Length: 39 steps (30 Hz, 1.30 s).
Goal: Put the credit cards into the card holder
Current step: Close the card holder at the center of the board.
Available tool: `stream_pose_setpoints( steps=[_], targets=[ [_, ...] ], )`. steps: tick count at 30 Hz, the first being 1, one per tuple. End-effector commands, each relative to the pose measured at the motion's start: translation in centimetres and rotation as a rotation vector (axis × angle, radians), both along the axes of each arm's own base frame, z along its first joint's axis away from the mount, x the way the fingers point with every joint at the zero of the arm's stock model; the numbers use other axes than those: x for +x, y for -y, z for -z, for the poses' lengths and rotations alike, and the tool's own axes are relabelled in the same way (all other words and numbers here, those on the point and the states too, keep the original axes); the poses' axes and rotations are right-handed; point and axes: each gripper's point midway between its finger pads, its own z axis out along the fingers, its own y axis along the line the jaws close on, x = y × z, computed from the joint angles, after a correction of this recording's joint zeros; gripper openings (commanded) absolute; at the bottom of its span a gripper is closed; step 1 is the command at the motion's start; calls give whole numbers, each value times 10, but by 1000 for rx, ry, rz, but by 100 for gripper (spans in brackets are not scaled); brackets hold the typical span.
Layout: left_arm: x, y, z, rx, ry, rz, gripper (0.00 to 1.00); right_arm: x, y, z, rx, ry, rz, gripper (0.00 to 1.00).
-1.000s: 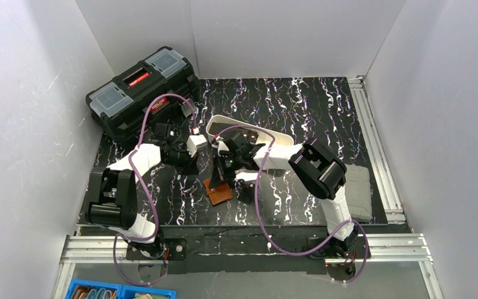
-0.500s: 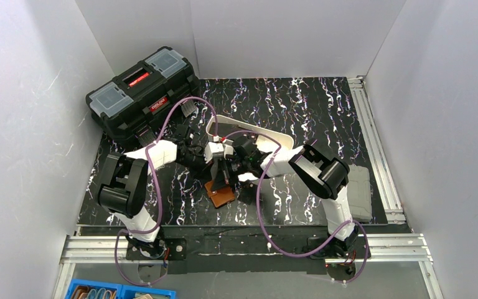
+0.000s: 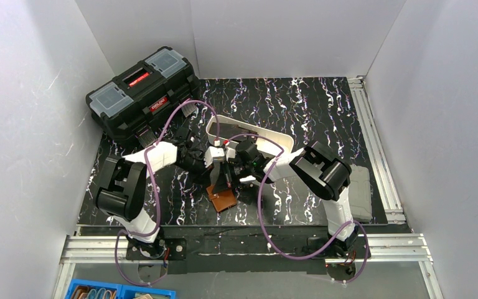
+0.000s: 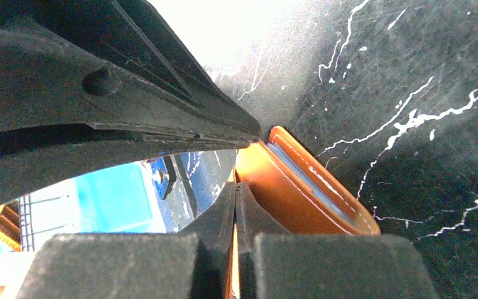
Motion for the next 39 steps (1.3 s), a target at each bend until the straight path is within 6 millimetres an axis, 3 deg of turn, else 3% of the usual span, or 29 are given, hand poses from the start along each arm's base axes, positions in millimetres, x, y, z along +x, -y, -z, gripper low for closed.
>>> stream_pose_setpoints(
  steps=[1,8,13,24,36,39],
  targets=[
    [-11,-4,-24,-27,-35,-11,0,8,1,-7,16,57,35,1],
    [-17,10,-41,-111,-81,-16,1,6,2,-2,13,50,24,1],
    [-26,14,-22,-86,-85,29,3,5,3,-3,10,54,22,1],
    [-41,-3,15,50,-64,85,1,1,3,-7,38,58,14,1],
    [-1,13,-12,27,-20,-28,0,-7,2,-12,57,74,-28,1],
    [-2,21,-22,-16,-62,-28,0,-9,2,-12,61,76,-34,1]
  ],
)
